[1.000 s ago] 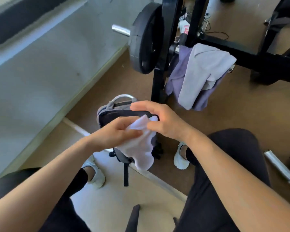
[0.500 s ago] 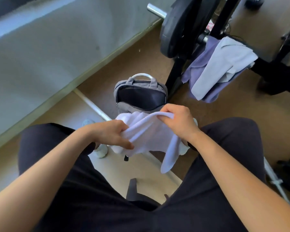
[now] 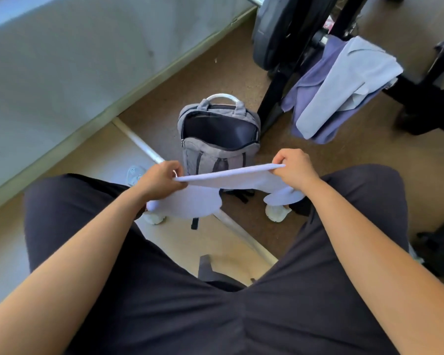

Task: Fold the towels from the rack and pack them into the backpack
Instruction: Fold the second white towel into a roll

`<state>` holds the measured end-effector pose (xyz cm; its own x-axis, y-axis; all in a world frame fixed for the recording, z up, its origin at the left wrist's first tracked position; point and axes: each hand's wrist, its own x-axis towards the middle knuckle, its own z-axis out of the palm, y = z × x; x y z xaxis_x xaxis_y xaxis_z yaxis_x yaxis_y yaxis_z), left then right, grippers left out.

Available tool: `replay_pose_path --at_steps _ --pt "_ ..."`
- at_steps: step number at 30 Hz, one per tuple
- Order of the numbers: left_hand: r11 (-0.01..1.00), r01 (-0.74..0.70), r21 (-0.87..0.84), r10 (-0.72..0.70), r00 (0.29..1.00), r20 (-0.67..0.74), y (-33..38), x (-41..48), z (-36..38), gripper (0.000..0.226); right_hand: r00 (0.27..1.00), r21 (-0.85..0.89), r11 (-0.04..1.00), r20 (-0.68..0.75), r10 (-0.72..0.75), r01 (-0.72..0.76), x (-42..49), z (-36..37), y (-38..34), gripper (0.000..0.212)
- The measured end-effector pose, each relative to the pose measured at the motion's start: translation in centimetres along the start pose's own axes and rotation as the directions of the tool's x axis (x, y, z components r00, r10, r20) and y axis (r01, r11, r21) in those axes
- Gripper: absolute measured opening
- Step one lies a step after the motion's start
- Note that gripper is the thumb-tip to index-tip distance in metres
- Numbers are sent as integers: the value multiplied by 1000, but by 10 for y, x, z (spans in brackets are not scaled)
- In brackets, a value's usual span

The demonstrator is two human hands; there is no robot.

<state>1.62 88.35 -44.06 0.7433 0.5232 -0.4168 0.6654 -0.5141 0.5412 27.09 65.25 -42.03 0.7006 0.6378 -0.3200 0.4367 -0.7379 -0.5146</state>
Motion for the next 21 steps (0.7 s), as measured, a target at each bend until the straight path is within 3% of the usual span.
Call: replay_pose_path --at_steps 4,11,16,21 --pt "979 203 -17 -201 949 -242 -12 9 -13 29 996 -17 996 -23 84 -84 7 -3 12 9" --pt "907 402 -127 -419 823 -384 -14 7 -20 22 964 -70 964 -90 249 -256 13 -4 23 47" --pt "896 419 -146 -443 856 -267 -21 11 -20 49 947 -38 950 -111 303 -309 18 -10 28 50" --pt "860 312 -403 -452 832 -321 -27 11 -26 56 922 58 924 -68 381 -377 23 -15 30 45"
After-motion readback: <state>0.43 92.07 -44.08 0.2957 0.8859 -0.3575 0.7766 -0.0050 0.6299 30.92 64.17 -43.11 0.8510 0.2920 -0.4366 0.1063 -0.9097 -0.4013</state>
